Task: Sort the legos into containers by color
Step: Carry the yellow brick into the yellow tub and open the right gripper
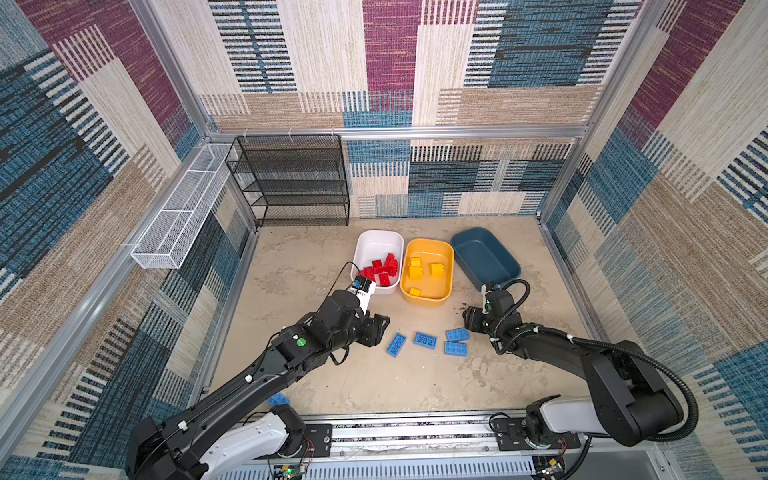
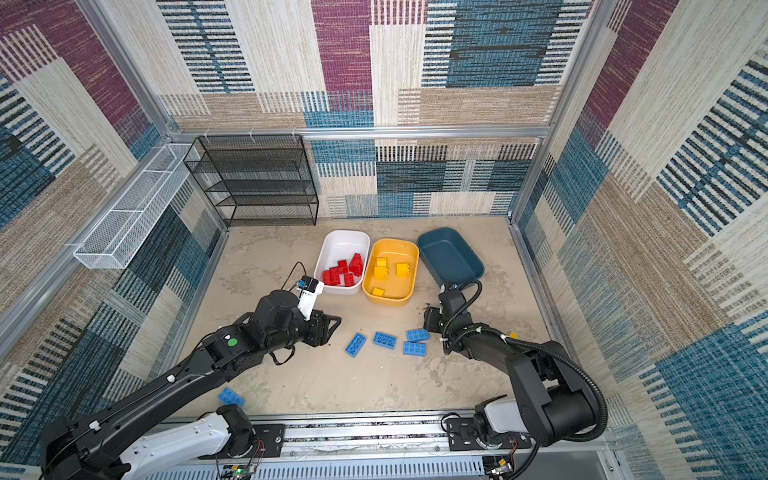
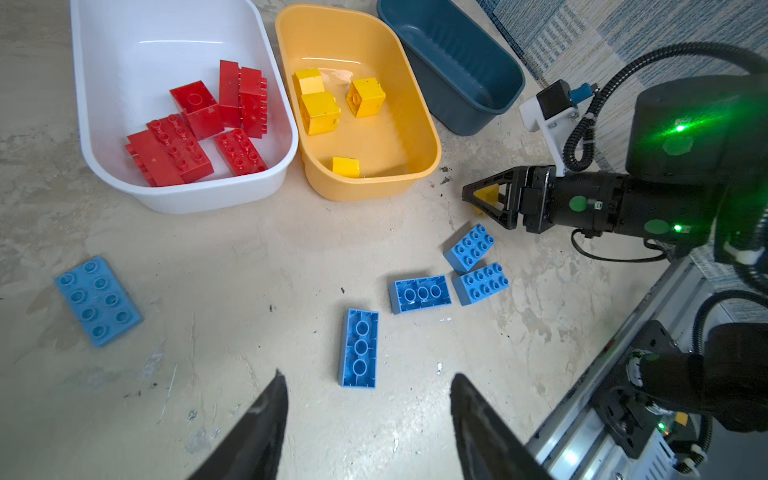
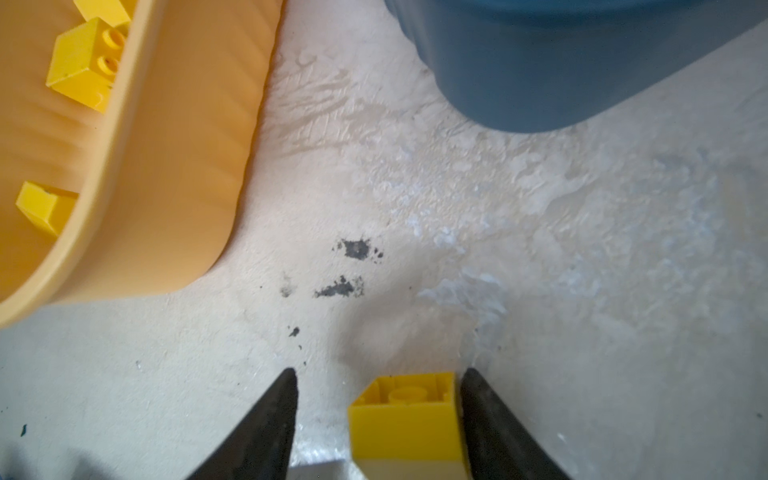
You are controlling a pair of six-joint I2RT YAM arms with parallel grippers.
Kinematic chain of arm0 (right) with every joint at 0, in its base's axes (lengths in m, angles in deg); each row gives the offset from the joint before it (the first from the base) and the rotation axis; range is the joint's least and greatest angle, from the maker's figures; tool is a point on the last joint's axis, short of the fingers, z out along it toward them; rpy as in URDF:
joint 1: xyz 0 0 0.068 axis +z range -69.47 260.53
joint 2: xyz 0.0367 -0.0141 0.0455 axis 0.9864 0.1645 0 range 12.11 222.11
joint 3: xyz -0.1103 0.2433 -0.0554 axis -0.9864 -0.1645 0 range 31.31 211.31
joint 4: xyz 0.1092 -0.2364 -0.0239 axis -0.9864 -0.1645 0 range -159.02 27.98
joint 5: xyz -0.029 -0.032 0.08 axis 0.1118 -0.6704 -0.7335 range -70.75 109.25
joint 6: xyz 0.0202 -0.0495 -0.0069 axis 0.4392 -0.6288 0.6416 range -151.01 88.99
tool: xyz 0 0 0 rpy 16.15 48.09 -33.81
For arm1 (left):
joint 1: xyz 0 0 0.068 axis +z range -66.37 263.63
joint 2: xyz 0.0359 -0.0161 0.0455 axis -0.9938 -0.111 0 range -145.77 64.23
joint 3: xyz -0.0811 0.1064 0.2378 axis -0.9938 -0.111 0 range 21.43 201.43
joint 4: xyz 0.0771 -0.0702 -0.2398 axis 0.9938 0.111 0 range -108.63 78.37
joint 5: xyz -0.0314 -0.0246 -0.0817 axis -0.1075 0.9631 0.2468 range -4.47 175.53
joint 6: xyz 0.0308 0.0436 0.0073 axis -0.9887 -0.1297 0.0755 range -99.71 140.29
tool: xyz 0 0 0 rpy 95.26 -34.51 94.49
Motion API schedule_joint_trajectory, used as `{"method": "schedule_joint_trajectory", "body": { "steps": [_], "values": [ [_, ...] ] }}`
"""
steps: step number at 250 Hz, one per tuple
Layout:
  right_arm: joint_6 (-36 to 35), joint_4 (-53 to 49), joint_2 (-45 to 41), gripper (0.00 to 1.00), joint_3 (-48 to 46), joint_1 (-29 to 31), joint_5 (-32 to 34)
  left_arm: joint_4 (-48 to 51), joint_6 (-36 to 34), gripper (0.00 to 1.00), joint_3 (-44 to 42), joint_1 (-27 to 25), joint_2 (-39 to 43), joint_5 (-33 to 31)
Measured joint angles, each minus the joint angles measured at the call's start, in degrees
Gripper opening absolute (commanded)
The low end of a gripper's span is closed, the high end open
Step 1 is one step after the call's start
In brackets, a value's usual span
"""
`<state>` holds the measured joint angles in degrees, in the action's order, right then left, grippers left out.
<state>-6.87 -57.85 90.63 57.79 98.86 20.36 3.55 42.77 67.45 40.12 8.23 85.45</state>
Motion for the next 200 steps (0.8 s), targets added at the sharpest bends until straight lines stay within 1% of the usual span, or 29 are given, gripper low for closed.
{"method": "schedule_joint_trajectory", "body": {
  "steps": [19,23,41,45,68,73,89,128,160,182,200],
  "values": [
    [-0.04,-0.48,0.61,0.49,0.17,0.26,0.22,0.15,0.02,0.63,-0.15,0.0,0.74,-1.09],
    [-0.02,-0.48,0.7,0.47,0.22,0.37,0.44,0.15,0.02,0.63,-0.17,0.0,0.87,-1.18],
    [0.0,-0.79,1.2,0.42,0.68,0.5,0.7,0.17,0.02,0.63,-0.74,0.0,1.62,-1.42],
    [0.0,-0.92,1.29,0.39,0.79,0.57,0.68,0.15,0.04,0.63,-0.9,0.0,1.77,-1.46],
    [0.0,-1.36,1.44,0.36,1.64,0.72,1.07,0.35,0.04,0.63,-1.6,0.0,2.8,-1.99],
    [0.0,-1.6,1.44,0.33,1.81,0.74,1.07,0.44,0.04,0.63,-1.66,0.0,2.99,-2.25],
    [-0.04,-2.95,1.16,0.29,2.4,0.94,1.16,0.59,0.04,0.63,-1.66,0.0,3.65,-2.51],
    [-0.46,-7.1,-2.58,0.29,5.35,1.81,1.46,1.55,0.04,0.62,-1.77,0.0,5.9,-2.75],
    [-1.31,-10.93,-5.42,0.3,10.6,3.23,1.22,2.51,0.07,0.62,-2.03,0.0,7.43,-2.73],
    [-2.29,-13.22,-5.22,0.32,15.45,4.2,-0.07,2.51,0.07,0.62,-2.1,0.0,8.07,-2.71],
    [-3.3,-14.51,-2.99,0.33,20.5,4.59,-1.79,2.62,0.09,0.62,-2.32,0.0,8.48,-2.67]
  ]
}}
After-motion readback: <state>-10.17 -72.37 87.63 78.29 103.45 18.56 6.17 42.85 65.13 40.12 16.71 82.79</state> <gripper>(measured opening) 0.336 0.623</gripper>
